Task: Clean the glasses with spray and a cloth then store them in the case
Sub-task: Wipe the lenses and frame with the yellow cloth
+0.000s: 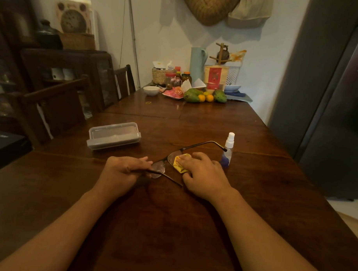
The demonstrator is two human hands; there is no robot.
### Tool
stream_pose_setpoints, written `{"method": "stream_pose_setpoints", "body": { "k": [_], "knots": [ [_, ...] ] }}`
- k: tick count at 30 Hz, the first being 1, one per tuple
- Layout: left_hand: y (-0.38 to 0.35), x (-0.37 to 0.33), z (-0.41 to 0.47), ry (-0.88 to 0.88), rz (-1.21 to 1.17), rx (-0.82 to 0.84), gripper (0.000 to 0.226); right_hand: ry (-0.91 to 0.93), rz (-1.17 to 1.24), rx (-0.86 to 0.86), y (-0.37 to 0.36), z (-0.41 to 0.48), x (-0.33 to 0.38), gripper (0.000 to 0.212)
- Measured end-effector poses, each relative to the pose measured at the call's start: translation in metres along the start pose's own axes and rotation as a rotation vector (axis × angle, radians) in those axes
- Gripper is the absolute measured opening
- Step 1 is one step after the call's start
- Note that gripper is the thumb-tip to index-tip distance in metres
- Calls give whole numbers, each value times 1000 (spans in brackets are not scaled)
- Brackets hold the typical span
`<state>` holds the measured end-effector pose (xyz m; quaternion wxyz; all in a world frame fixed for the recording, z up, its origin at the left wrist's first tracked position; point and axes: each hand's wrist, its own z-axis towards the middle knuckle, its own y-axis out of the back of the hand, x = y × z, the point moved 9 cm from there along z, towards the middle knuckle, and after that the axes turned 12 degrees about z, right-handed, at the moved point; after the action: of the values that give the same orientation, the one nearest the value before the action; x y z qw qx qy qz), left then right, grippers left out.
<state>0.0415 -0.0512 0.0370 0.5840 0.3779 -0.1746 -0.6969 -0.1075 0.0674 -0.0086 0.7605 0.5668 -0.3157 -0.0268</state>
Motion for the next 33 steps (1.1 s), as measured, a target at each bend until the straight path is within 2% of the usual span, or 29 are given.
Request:
{"method": "stream_pose_setpoints", "body": {
  "k": [5, 10, 16, 23, 28, 30, 33],
  "knots": [
    [-1, 1, -1, -1, 1, -1, 33, 93, 82, 94, -6, -3, 14, 62],
    [0, 1, -1, -7, 11, -25, 34, 30, -15, -11, 4, -2, 8, 52],
    [-2, -1, -1, -37, 14, -2, 36, 75, 8, 21, -3, -4, 16, 57],
    [-3, 1, 0, -55, 54, 45, 42, 7, 55, -95, 10, -3, 3, 36],
    [-4, 11, 0, -24, 22, 122, 46, -47, 343, -82, 17, -2, 5, 27],
    [-6, 11, 0, -23, 49, 160, 51, -76, 554, -82, 18, -1, 9, 23],
    [-7, 11, 1, -29, 63, 198, 45, -128, 877, -136, 23, -1, 12, 20]
  ]
}}
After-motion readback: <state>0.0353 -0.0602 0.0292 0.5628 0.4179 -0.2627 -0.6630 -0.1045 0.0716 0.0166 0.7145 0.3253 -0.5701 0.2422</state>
